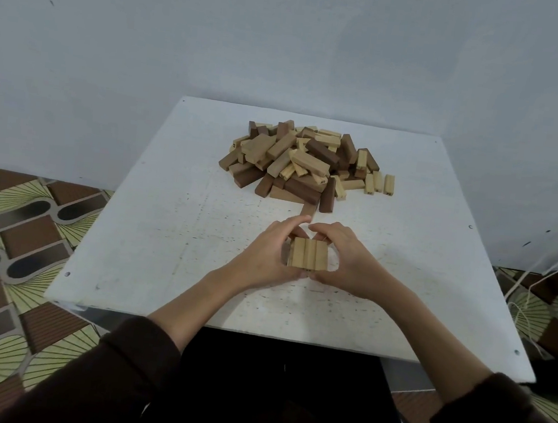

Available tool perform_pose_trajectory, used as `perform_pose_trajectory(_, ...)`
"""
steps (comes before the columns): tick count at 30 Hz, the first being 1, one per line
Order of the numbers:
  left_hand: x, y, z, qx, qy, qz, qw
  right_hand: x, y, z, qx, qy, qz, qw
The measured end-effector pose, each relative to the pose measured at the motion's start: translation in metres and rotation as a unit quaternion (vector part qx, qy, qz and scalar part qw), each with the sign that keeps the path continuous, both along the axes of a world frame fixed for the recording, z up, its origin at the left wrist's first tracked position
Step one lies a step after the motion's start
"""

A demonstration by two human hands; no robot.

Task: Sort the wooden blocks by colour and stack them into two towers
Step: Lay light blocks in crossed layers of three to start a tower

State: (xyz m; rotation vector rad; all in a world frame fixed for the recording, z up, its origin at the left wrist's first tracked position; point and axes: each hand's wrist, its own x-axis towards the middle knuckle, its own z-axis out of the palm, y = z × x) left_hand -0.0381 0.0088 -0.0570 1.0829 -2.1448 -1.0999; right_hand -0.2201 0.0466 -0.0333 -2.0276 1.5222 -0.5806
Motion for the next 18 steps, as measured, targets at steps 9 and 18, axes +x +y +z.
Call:
perform_pose_trajectory(9,0.001,0.000,-0.002,0.002,0.012,-0.004,1.000,0.001,-0.001,-0.004,-0.017,-0.004,-0.002,1.000)
perform_pose_trajectory(18,0.004,0.025,-0.006,-0.132,-0.137,0.046,0.981,0.009,0.020,-0.015,0.002,0.043,-0.116,0.992)
